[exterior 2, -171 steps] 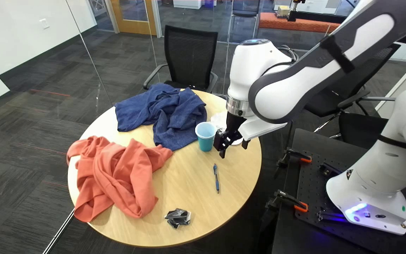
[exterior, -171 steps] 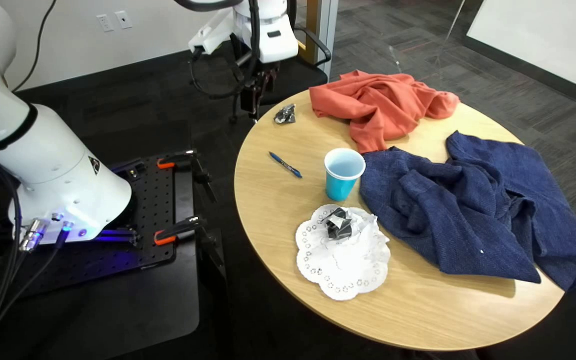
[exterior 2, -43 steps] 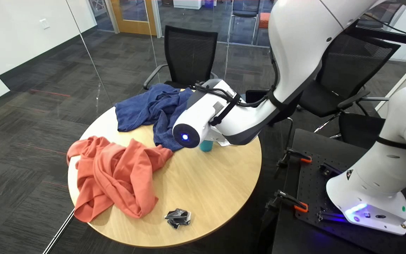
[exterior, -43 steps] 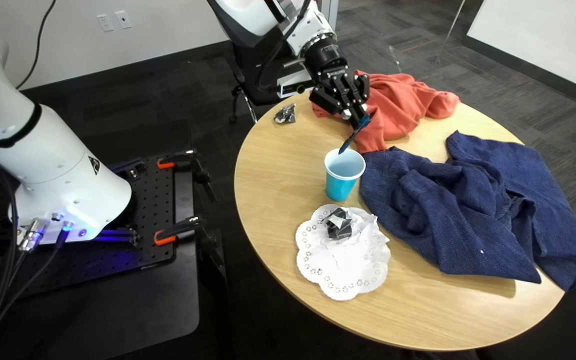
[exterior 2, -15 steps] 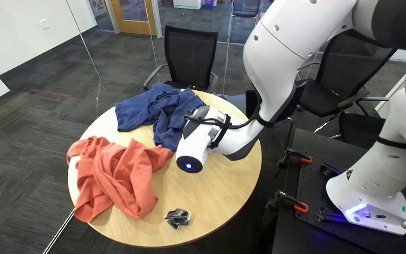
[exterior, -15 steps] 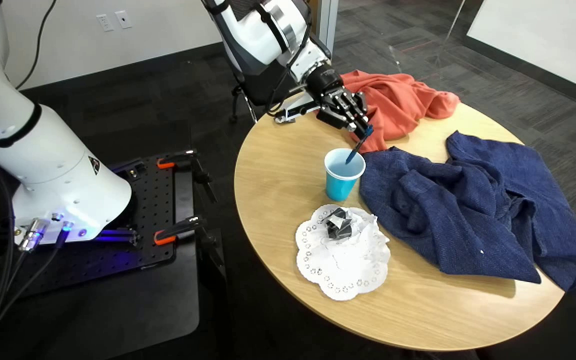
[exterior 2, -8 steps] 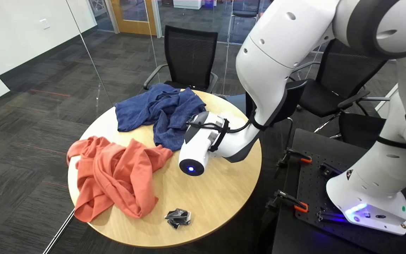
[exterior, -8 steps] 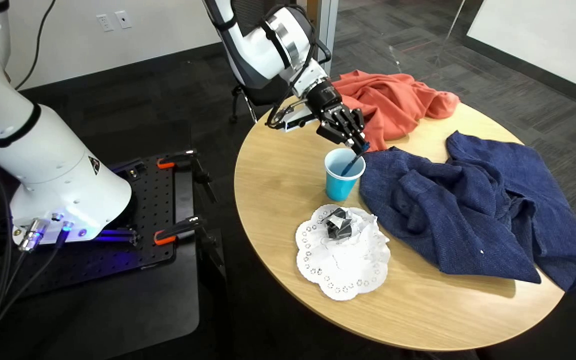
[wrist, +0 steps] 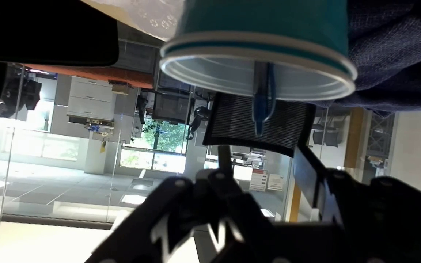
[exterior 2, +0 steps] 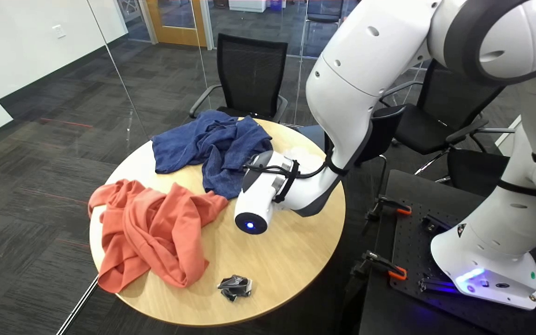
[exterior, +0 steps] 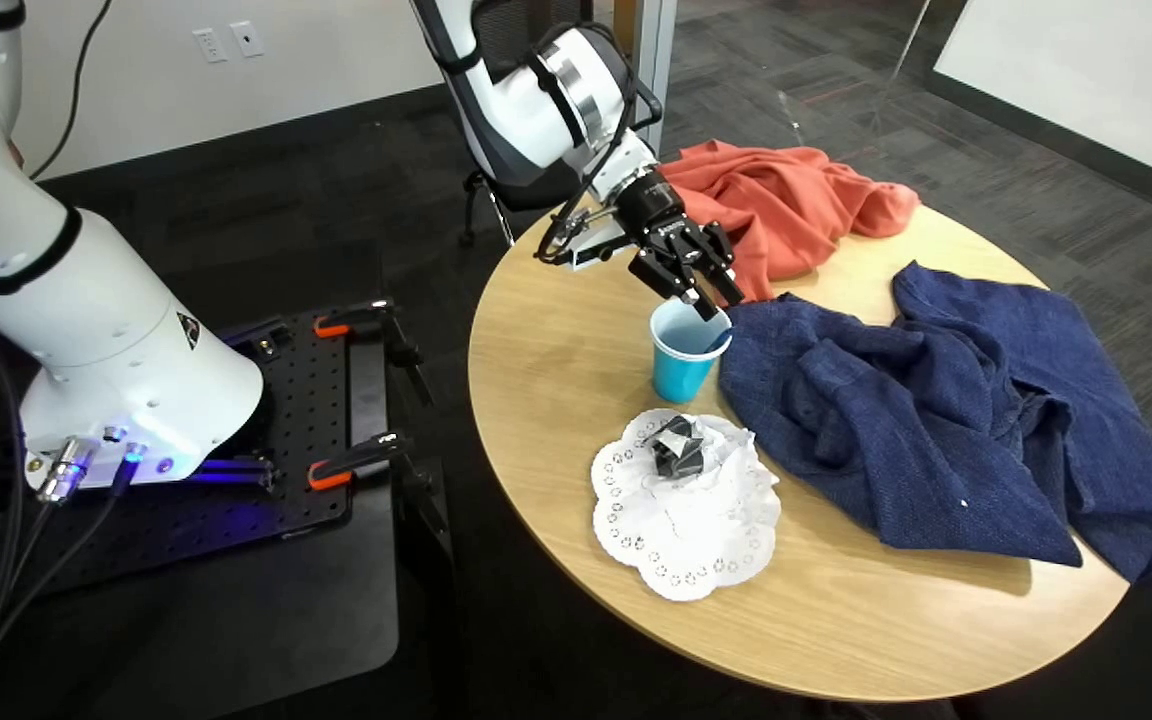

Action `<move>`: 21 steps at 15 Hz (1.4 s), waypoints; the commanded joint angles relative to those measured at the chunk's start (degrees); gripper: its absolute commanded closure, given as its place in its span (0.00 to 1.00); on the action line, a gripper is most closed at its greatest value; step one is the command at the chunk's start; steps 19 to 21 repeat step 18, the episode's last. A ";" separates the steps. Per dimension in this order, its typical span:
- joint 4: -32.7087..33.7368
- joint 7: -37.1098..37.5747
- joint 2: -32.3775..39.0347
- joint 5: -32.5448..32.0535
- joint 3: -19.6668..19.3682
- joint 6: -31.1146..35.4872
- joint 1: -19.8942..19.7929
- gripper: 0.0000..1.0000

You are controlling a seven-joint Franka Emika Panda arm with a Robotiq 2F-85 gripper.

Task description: Put the pen inside the cup

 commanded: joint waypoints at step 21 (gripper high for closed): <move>-4.59 2.49 -10.78 -0.07 0.59 -0.49 -0.49 0.00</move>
